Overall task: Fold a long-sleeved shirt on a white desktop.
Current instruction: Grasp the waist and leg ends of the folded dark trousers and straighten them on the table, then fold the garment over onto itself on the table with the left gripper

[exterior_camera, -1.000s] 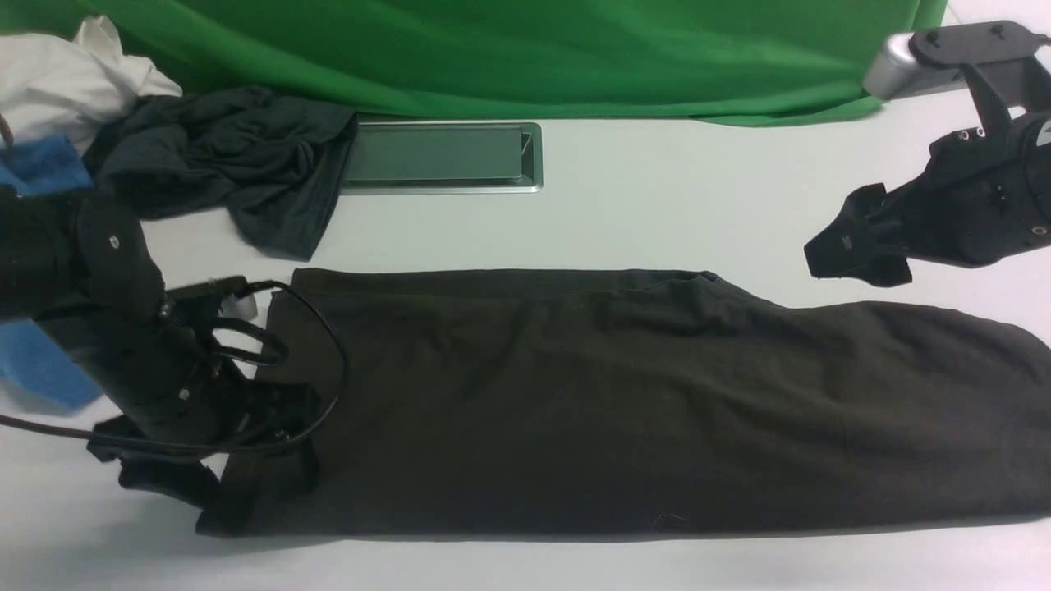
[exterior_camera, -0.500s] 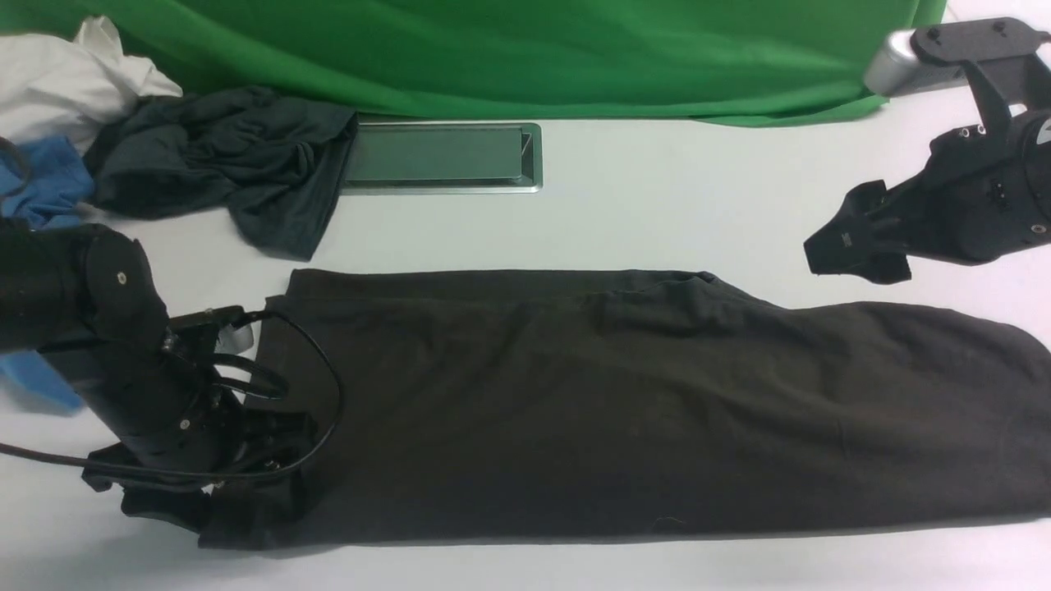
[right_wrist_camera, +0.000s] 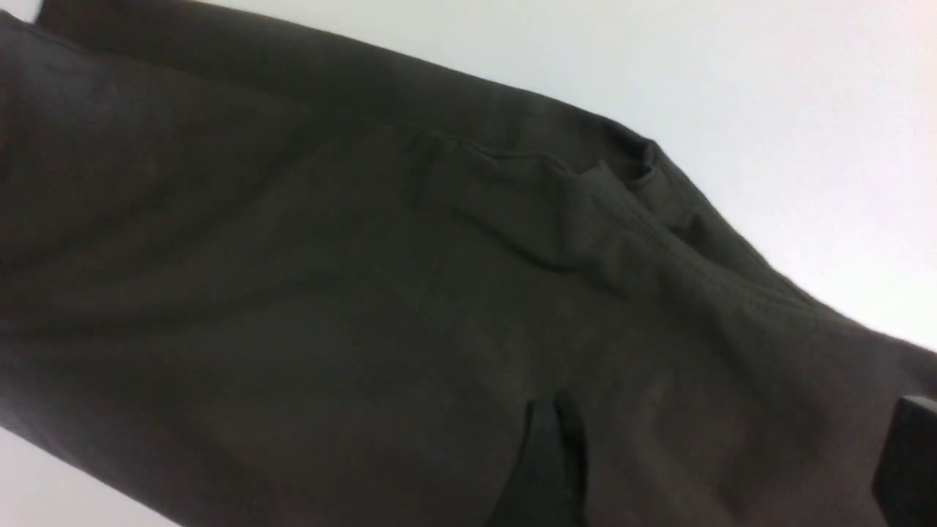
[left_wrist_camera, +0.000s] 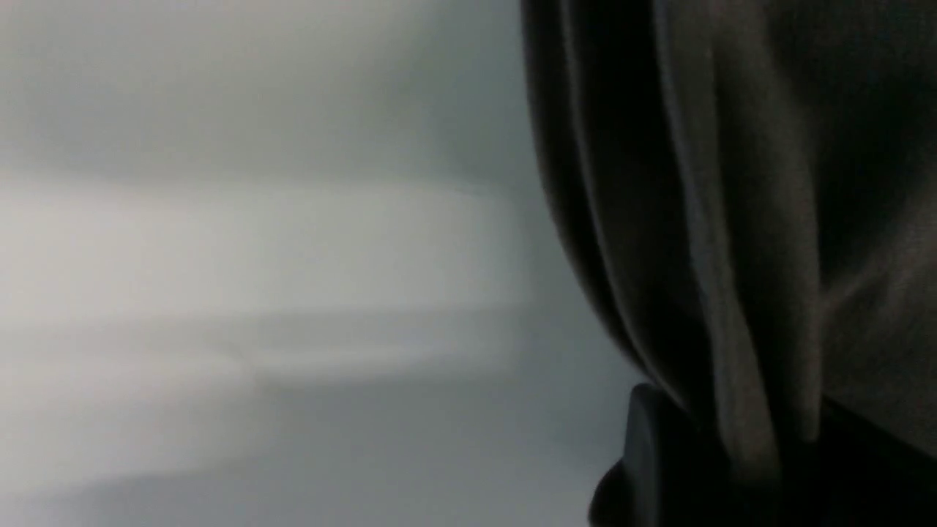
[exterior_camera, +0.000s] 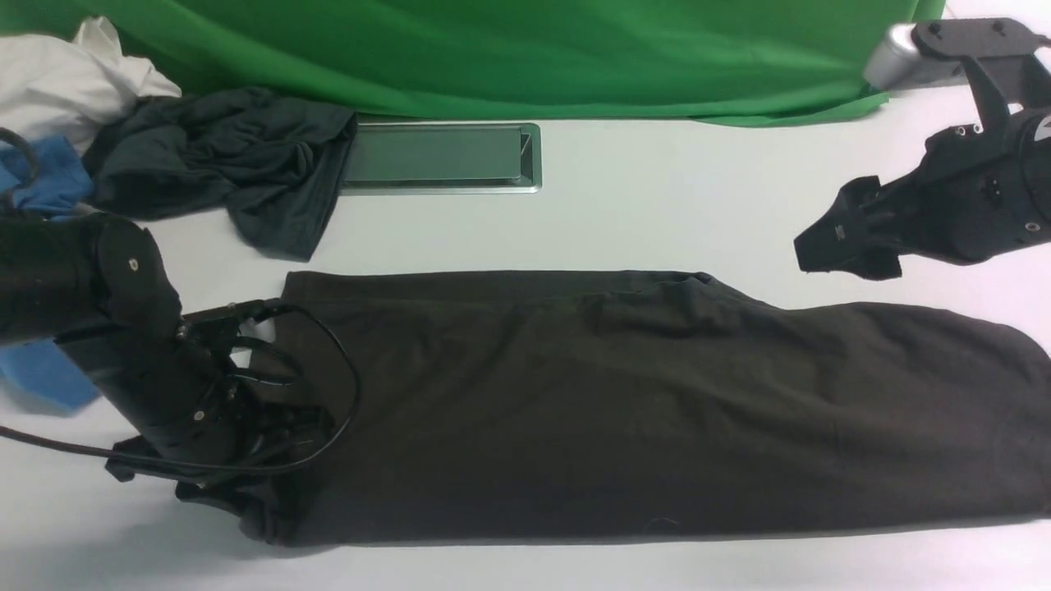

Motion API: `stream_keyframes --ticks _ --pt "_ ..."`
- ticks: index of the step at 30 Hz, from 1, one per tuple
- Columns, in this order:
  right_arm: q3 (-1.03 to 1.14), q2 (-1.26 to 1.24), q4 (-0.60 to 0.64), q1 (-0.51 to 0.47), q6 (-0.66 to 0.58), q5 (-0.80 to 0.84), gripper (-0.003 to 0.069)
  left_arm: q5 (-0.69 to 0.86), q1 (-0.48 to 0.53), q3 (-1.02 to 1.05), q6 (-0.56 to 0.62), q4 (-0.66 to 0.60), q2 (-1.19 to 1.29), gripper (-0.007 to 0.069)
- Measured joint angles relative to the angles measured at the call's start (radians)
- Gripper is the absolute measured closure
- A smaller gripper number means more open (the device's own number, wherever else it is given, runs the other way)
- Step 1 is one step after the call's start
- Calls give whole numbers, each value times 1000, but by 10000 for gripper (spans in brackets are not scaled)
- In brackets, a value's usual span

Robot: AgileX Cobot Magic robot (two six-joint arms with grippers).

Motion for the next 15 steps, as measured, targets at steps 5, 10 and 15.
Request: stream_keyframes --ticks 5,10,15 --pt "0 -13 63 0 -70 3 144 -17 61 -16 -4 61 -80 475" --pt "0 -32 81 0 -101 4 537 -34 164 -21 29 -15 -159 479" --pt "0 -52 83 0 -74 6 629 -45 241 -21 148 -183 -162 482"
